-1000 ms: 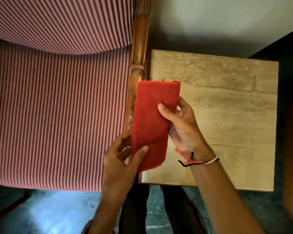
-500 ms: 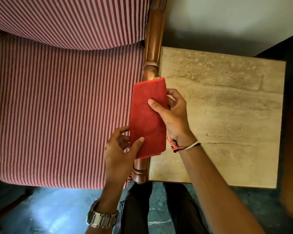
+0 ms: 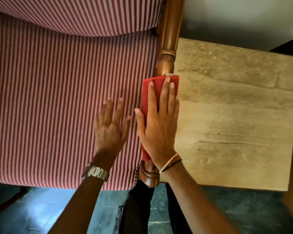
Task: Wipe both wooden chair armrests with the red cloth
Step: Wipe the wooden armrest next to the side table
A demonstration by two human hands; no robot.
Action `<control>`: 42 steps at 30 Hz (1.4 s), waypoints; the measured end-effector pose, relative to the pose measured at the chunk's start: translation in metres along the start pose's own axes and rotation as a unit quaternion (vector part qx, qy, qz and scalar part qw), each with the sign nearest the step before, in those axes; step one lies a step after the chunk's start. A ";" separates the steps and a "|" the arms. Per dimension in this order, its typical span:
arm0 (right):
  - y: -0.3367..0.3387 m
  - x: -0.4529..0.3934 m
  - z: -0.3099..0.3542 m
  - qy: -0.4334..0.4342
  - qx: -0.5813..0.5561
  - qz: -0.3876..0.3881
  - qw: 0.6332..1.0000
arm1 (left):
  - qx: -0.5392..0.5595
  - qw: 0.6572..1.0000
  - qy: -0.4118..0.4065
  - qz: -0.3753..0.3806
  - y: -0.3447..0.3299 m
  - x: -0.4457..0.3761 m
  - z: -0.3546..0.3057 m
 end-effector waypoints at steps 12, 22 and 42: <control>-0.007 -0.022 -0.005 -0.011 0.043 -0.040 0.998 | -0.141 0.980 -0.125 -0.067 -0.077 -0.011 0.036; -0.004 -0.054 -0.004 0.002 0.055 -0.044 0.997 | -0.153 0.976 -0.123 -0.093 -0.076 -0.009 0.033; -0.013 0.003 -0.010 0.010 0.018 -0.025 0.999 | -0.157 0.973 -0.137 -0.103 -0.074 -0.008 0.031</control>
Point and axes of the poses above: each hand's wrist, its own x-axis away from the middle knuckle, its own y-axis out of the back of the hand, z = x × y, the point moved 9 cm from there along -x, towards the middle knuckle, and after that the axes turned 5 degrees about -y, right-handed, at the moved point
